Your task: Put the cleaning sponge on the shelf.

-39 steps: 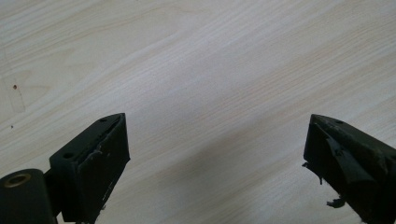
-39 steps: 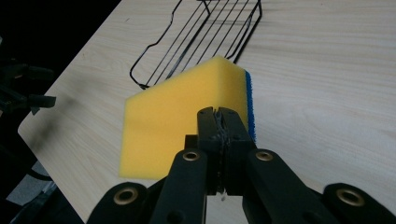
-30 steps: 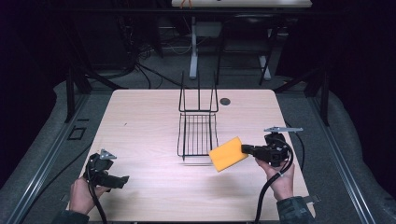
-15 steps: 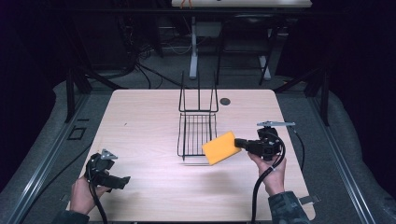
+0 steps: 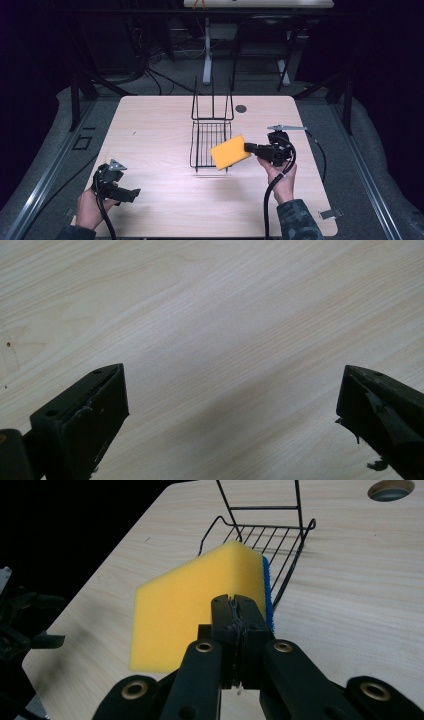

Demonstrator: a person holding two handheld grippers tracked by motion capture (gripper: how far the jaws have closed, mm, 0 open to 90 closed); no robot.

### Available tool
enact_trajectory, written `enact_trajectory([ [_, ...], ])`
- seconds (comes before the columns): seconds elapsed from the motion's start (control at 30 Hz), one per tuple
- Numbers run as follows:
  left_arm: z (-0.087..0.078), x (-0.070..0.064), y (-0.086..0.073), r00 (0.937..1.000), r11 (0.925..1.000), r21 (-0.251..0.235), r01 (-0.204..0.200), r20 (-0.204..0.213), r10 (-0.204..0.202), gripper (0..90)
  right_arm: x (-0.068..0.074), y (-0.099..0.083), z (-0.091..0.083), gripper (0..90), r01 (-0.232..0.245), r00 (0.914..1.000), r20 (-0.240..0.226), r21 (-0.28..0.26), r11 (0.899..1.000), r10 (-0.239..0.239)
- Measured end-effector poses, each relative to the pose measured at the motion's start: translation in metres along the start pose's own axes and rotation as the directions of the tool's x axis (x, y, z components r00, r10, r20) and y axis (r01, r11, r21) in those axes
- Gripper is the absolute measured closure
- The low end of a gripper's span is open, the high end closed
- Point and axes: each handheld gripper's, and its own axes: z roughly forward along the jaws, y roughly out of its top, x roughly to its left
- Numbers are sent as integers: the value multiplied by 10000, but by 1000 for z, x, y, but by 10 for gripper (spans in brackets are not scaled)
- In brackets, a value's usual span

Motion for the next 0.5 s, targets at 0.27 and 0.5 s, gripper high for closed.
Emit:
enact_trajectory([
  [0.27,-1,0,0,10000,10000,33,25,60,-25,4,0,6,13,892,-281,9994,178,-192,9994,285],
  [0.5,0,0,0,10000,10000,49,12,95,-13,4,3,8,23,892,-312,9992,243,-223,9993,317],
])
